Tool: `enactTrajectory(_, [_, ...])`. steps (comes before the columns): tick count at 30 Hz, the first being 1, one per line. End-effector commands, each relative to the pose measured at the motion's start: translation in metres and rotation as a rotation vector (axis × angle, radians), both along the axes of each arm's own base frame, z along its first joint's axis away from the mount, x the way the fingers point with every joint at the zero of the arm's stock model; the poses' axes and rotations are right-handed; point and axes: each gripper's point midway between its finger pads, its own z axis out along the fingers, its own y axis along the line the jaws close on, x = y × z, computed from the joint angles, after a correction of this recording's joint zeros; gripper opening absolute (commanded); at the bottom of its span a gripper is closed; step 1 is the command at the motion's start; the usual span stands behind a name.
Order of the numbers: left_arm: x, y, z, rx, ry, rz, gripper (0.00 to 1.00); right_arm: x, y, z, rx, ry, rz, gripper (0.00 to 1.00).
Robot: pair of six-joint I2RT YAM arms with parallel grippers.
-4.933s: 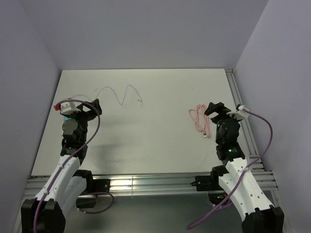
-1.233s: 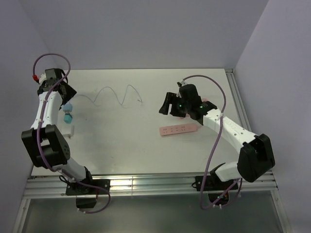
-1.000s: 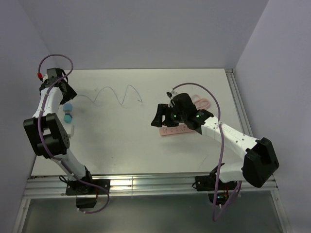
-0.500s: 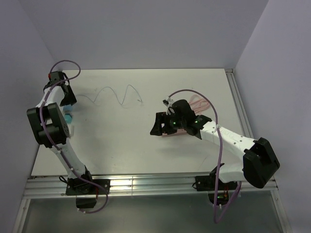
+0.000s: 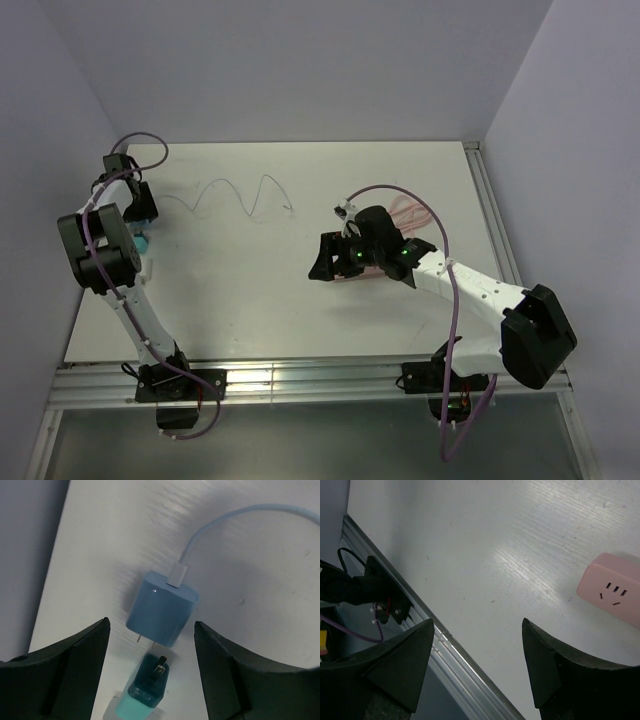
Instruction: Insert the plug
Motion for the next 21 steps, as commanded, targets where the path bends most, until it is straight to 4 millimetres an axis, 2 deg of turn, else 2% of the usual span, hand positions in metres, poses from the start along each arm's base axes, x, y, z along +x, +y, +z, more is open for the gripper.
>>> enactTrajectory(1, [0.018,0.001,0.010,0.004,-0.054,-0.033,0.73,0.002,0.007,0.010,0.031,-0.045,0.027,0.78])
enactTrajectory(3, [0.017,0.003,0.002,0.010,-0.038,-0.033,0.72,0.003,0.007,0.009,0.029,-0.044,0.026,0.78])
enactTrajectory(5, [0.021,0.005,-0.002,0.013,-0.040,-0.030,0.65,0.004,0.006,0.006,0.021,-0.040,0.023,0.78])
enactTrajectory(7, [0.022,0.007,-0.002,0.021,-0.048,-0.022,0.63,0.004,0.006,0.004,0.014,-0.040,0.023,0.78])
enactTrajectory(15, [0.026,0.009,-0.010,0.027,-0.052,-0.019,0.62,0.006,0.006,0.000,-0.005,-0.030,0.019,0.78])
enactTrajectory(17, [0.027,0.005,-0.014,0.003,-0.049,-0.022,0.53,0.007,0.006,-0.001,-0.009,-0.029,0.019,0.78])
enactTrajectory(20, [0.028,0.004,-0.010,-0.016,-0.061,0.005,0.30,0.010,0.005,0.001,-0.020,-0.036,0.004,0.78])
enactTrajectory(21, [0.029,0.003,-0.004,-0.025,-0.082,0.028,0.13,0.012,0.004,0.000,-0.027,-0.031,-0.012,0.77])
